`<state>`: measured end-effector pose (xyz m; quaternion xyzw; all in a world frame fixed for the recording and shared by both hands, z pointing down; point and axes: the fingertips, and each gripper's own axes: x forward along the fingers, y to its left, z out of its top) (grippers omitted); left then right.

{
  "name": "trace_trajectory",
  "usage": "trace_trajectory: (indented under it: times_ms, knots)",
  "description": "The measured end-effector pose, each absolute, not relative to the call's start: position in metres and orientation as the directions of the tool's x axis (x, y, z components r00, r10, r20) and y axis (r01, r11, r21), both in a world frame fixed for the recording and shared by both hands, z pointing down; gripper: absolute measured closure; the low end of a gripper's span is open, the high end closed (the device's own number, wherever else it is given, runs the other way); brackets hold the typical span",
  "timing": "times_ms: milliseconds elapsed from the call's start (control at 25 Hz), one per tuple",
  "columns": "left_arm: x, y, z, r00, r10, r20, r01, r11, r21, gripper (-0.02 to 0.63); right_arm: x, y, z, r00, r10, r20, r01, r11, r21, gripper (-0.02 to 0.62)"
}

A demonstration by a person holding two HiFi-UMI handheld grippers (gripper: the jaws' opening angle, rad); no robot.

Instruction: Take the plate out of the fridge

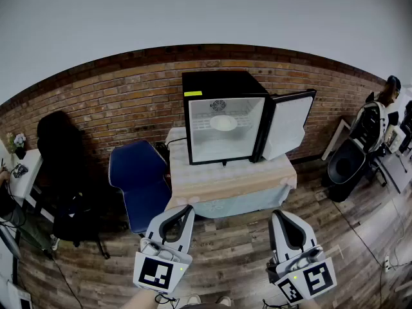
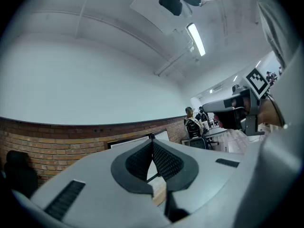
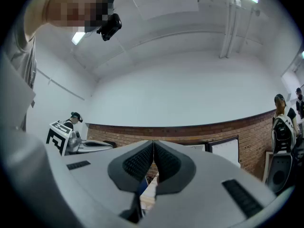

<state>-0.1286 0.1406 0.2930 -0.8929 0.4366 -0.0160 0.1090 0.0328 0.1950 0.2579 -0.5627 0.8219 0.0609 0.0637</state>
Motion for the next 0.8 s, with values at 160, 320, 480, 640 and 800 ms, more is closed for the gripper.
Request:
trace_trajectory:
  times_ms: [160,320,480,640,800]
  knots:
    - [-0.124,0.139,0.292,0.625,-0.778,-0.066,-0.771,-0.602,-0.205,0.588,0.033,0.193,0.257,-0.359,-0.917,-0.173,-0.933,0.358,0.04,0.565]
    - [-0.116,0.14,0.291,0.629,-0.775,-0.063,-0.769,-0.608,-0.194,0.588,0.039,0.193,0.259,-0.359,-0.919,-0.162,-0.933,0.356,0.048,0.565]
    - [-0.107,0.142,0.288,0.631,-0.773,-0.063,-0.766,-0.609,-0.203,0.588,0.049,0.195,0.26,-0.357,-0.921,-0.157,-0.934,0.354,0.048,0.565]
    - [-0.099,0.148,0.291,0.628,-0.776,-0.058,-0.768,-0.606,-0.209,0.588,0.055,0.198,0.265,-0.364,-0.919,-0.152,-0.931,0.361,0.05,0.565]
    - [-0.091,0.15,0.292,0.622,-0.782,-0.05,-0.772,-0.601,-0.206,0.588,0.06,0.199,0.268,-0.382,-0.913,-0.142,-0.924,0.38,0.046,0.565]
